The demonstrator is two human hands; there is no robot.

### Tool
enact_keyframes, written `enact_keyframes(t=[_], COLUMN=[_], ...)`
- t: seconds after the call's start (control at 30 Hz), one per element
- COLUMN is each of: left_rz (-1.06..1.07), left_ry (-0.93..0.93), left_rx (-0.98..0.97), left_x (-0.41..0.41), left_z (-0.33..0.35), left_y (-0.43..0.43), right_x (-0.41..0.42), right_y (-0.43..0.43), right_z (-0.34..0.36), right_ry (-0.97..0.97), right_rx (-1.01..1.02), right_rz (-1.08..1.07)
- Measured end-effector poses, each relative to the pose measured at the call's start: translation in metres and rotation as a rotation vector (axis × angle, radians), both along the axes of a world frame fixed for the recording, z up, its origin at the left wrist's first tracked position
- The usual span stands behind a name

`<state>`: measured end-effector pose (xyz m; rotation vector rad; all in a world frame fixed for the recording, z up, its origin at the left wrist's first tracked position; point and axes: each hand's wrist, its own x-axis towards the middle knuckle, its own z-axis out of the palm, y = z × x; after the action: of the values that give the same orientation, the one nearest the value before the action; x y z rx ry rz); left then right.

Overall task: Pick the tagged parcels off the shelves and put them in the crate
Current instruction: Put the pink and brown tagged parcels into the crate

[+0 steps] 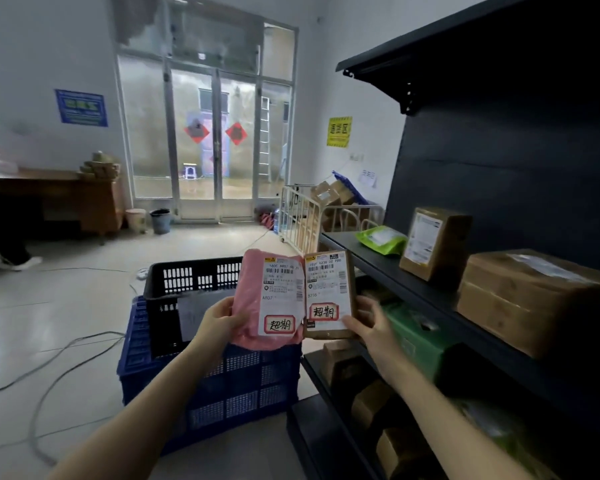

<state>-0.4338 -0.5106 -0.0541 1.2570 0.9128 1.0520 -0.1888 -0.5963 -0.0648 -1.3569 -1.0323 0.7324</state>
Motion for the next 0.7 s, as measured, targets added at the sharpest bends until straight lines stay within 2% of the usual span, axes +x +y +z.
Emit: enact_keyframes(t=[0.47,0.7], left_rz=[0.226,0.241], left_ry=[0.056,0.041], left_rx=[-0.07,-0.095], left_x=[-0.006,-0.026], left_z=[-0.02,-0.043], left_y=[0.158,0.268], right_x=[0.008,-0.011], right_y=[0.197,0.303], right_z=[-0.014,-0.025], right_ry=[0.049,0.026], right_rx=[-0.075,-0.111], right_rz=[0.235,0.255])
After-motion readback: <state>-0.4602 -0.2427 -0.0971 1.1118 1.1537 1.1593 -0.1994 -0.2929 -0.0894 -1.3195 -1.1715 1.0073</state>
